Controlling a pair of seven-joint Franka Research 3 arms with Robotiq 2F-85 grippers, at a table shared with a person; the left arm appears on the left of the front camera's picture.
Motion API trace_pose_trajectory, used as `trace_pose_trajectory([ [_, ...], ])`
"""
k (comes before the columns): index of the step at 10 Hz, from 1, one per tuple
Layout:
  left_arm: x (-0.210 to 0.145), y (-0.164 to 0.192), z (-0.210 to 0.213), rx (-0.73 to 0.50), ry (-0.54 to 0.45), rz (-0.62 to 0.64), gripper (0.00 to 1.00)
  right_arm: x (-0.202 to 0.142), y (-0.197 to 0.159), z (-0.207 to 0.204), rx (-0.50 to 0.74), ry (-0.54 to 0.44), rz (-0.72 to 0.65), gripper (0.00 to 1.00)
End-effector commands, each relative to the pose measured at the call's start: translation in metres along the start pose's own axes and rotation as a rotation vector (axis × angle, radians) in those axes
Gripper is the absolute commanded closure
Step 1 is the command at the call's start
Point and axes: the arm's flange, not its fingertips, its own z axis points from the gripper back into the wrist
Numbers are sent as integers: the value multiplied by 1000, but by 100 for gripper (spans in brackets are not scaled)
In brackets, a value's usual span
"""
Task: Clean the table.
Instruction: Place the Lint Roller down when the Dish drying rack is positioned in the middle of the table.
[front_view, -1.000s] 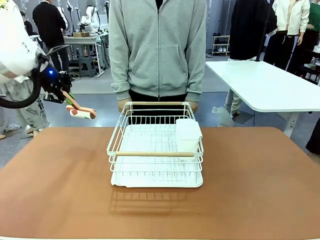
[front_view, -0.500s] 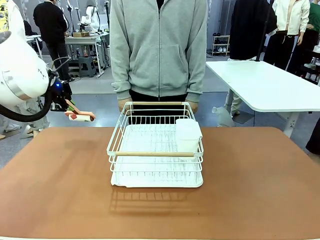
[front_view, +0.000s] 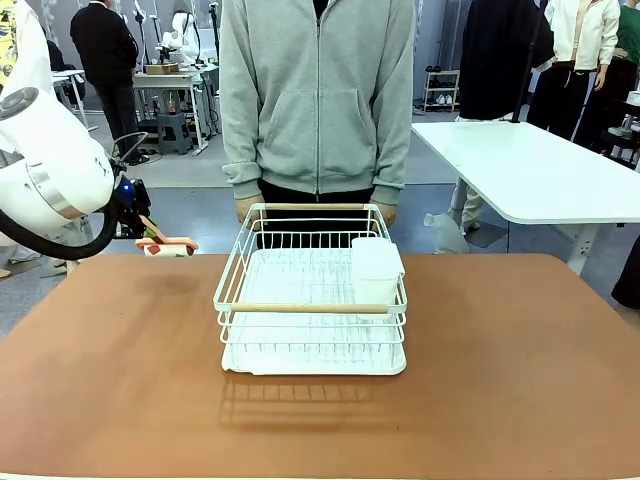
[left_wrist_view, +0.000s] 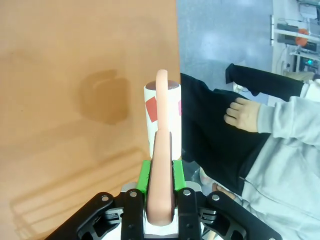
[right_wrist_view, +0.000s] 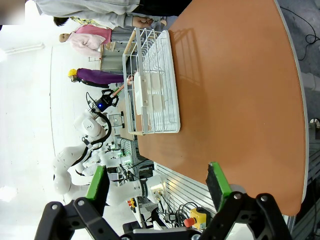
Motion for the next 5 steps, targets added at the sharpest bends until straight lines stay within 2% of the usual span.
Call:
trace_pose_trajectory([
  [1, 2, 6, -12, -5, -26, -23, 79, -1, 5, 2, -11, 0, -15, 0],
  [5, 1, 22, -27, 47, -40, -26, 79, -1, 5, 2, -11, 0, -15, 0],
])
